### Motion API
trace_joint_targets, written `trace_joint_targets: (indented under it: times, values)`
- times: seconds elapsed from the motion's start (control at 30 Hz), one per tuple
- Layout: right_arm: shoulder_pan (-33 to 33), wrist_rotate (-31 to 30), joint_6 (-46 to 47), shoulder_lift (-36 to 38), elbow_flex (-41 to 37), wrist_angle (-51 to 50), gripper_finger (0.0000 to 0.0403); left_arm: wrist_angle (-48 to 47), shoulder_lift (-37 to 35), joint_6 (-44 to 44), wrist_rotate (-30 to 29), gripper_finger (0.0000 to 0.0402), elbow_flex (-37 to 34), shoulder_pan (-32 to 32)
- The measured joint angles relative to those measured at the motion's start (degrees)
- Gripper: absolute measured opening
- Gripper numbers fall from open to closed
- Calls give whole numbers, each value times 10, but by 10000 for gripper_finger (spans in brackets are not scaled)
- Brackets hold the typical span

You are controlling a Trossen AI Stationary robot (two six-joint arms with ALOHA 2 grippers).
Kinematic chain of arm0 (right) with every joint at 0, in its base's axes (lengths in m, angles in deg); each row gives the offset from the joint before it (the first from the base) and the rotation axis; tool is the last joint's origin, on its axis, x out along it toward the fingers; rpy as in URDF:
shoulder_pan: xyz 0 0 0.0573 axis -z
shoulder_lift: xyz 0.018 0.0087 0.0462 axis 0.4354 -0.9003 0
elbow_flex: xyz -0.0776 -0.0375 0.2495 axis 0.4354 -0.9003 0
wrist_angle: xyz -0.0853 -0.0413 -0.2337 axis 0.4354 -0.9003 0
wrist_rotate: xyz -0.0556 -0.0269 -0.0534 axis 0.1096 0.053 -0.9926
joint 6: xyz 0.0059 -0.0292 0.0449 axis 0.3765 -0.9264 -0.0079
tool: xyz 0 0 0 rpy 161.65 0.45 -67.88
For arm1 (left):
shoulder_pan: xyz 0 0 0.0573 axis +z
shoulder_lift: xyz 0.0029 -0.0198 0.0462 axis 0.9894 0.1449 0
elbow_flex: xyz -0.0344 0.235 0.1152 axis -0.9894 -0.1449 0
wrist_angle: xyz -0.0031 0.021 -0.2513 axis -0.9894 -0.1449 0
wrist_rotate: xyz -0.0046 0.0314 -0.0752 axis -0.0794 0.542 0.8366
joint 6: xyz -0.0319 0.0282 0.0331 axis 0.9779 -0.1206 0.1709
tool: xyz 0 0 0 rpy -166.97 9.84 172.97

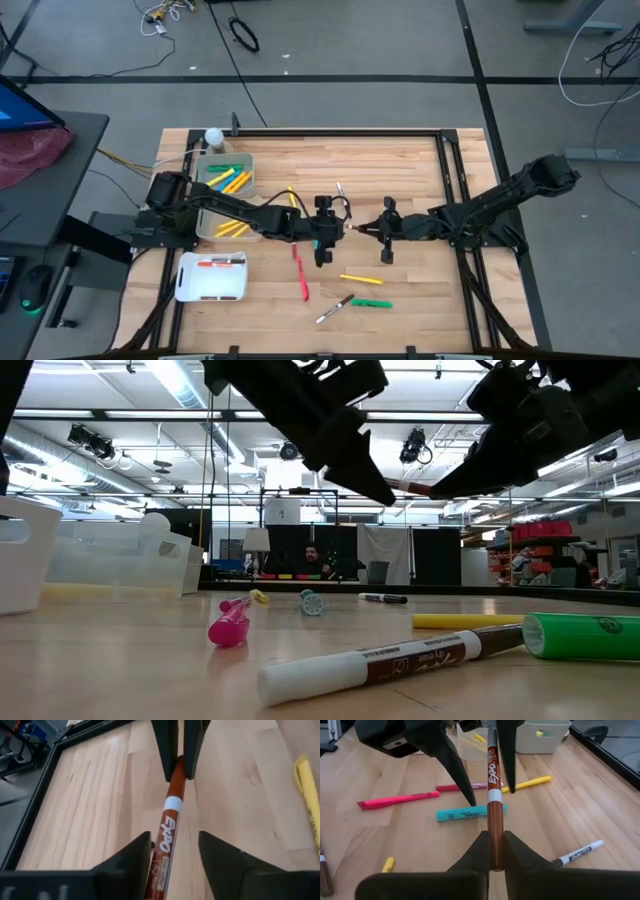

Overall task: Pick & Place Markers
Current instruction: Put the brown marker into the white bin

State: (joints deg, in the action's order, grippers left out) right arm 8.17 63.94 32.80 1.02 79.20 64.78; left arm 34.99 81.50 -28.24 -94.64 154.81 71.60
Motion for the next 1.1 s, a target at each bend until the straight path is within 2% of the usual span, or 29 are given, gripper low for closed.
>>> trace_joint_targets:
  times: [0.33, 0.47, 0.53, 0.63, 0.73, 0.83, 0.9, 1.1]
  values:
    - [0, 14, 0, 0, 0, -1, 24, 23, 0, 4, 9, 47, 0, -6]
    - [0, 19, 6, 0, 0, 2, 51, 21, 0, 16, 15, 41, 0, -15]
    - [0, 23, 8, 0, 0, 11, 74, 11, -4, 27, -1, 41, 0, -25]
    - [-3, 32, 9, 0, 0, 38, 107, -56, -32, 59, -26, 41, 0, -47]
    - [-8, 38, -5, 0, 0, 53, 132, -164, -76, 134, -51, 42, 0, -79]
    - [-8, 38, -14, 0, 0, 61, 147, -277, -126, 221, -49, 42, 0, -124]
    - [-8, 38, -19, 0, 0, 65, 151, -358, -152, 298, -26, 42, 0, -158]
    - [0, 38, -25, 0, 0, 87, 150, -620, -200, 622, 73, 44, 0, -271]
